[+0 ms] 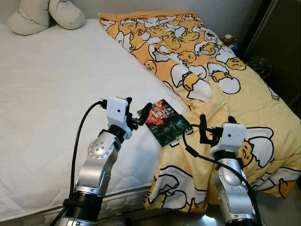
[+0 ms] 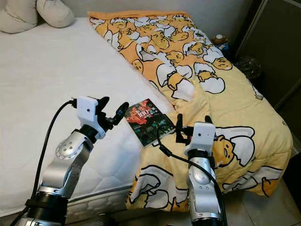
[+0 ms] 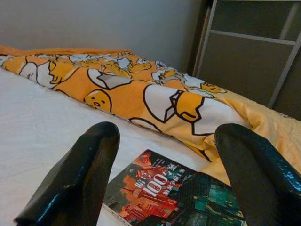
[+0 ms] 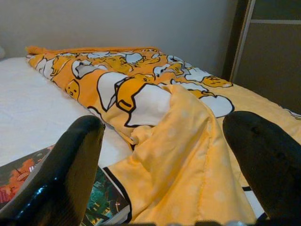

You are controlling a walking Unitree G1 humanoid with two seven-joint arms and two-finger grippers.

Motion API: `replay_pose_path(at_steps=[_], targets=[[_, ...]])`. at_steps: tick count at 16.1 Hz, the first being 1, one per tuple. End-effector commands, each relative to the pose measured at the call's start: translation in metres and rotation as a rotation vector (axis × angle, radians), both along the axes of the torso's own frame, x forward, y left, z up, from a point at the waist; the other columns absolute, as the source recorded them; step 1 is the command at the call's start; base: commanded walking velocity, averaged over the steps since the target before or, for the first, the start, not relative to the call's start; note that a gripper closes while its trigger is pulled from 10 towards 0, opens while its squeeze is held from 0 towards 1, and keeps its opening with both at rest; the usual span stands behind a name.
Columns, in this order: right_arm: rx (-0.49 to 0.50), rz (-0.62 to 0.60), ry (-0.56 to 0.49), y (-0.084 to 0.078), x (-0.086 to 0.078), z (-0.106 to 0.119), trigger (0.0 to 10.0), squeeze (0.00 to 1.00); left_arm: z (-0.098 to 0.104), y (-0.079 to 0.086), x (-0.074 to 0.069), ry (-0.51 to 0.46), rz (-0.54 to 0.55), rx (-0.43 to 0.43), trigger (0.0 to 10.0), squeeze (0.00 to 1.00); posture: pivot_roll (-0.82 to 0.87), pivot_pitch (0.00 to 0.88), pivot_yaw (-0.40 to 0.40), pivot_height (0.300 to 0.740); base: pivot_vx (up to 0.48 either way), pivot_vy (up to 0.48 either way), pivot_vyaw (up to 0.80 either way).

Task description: Clean up the room

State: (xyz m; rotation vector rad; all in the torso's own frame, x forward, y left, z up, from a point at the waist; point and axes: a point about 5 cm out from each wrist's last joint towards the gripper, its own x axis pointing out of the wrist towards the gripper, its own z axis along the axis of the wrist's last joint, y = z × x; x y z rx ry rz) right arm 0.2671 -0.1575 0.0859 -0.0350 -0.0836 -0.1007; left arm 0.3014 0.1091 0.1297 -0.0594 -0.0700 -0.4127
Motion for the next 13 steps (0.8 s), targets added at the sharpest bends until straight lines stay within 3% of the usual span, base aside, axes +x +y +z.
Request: replay_pose_path(at_steps=[1,8,9,11,13], targets=[[-0.009,-0.010,0.010,-0.001,0.002,-0.001,10.0,0.00,0.004,0.001,-0.001,-0.030,0.023,0.020,10.0,0.00,0.07,0.000,0.001,0.740,0.461,0.000,0.00],[0.054,0.016,0.093,-0.002,0.014,-0.008,10.0,0.00,0.005,0.001,0.005,0.000,0.082,0.018,10.0,0.00,0.07,0.000,0.000,0.740,0.446,0.000,0.00],[0.083,0.021,0.109,-0.002,0.015,-0.010,10.0,0.00,0.005,0.001,0.007,0.007,0.093,0.028,10.0,0.00,0.07,0.000,0.000,0.740,0.405,0.259,0.00],[0.271,0.114,0.204,0.010,0.022,-0.021,10.0,0.00,0.003,0.005,0.012,0.031,0.116,0.032,10.0,0.00,0.07,0.000,0.004,0.740,0.000,0.000,0.00],[0.330,0.181,0.261,0.017,0.025,-0.027,10.0,0.00,0.003,0.008,0.014,0.041,0.125,0.035,10.0,0.00,0.07,0.000,0.004,0.740,0.000,0.000,0.00]])
